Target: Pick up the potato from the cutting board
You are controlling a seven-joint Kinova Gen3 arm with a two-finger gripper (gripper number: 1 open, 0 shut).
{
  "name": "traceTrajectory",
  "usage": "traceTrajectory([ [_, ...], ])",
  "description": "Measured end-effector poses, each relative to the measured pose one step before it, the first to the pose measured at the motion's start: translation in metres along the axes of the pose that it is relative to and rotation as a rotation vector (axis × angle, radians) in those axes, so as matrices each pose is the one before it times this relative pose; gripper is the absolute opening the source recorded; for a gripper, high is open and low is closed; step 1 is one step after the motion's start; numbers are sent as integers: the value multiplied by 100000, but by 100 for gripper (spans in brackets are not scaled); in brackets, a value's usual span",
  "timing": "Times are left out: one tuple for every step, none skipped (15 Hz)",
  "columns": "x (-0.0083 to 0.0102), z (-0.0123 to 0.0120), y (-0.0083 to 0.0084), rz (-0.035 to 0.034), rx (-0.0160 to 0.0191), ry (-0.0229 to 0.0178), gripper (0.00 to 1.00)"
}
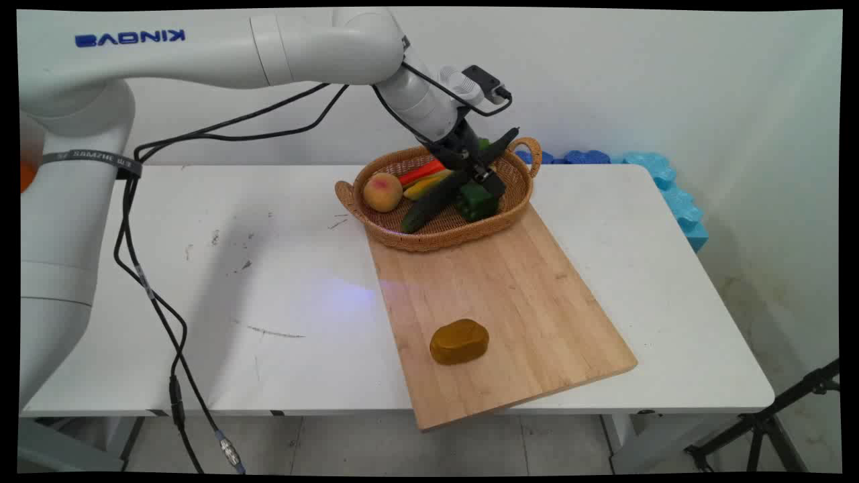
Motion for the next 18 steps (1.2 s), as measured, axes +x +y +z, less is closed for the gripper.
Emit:
traceTrajectory([
  [143,-170,114,27,-341,648,100],
  [153,-200,82,54,-206,603,100],
  [268,-390,98,90,-312,984,100],
  [235,-355,60,99,-143,809,100],
  [372,-621,99,159,-297,1239,100],
  [505,-968,132,240,-320,1671,100],
  [528,-1192,220,325,-506,1751,100],
  [479,-1190,212,204,-537,1732,100],
  [476,-1415,311,364,-732,1998,100],
  [437,-1587,409,432,-1121,2121,100],
  [288,-1404,441,343,-1209,1688,100],
  [194,-1613,560,456,-1543,1758,100],
  [31,-1377,535,363,-1425,1355,100],
  [-72,-1453,694,513,-1804,1263,100],
  [-186,-1344,727,626,-1819,1033,100],
  [-307,-1235,738,739,-1859,781,100],
  [-320,-963,636,659,-1523,501,100],
  [-512,-1054,797,930,-1797,290,100],
])
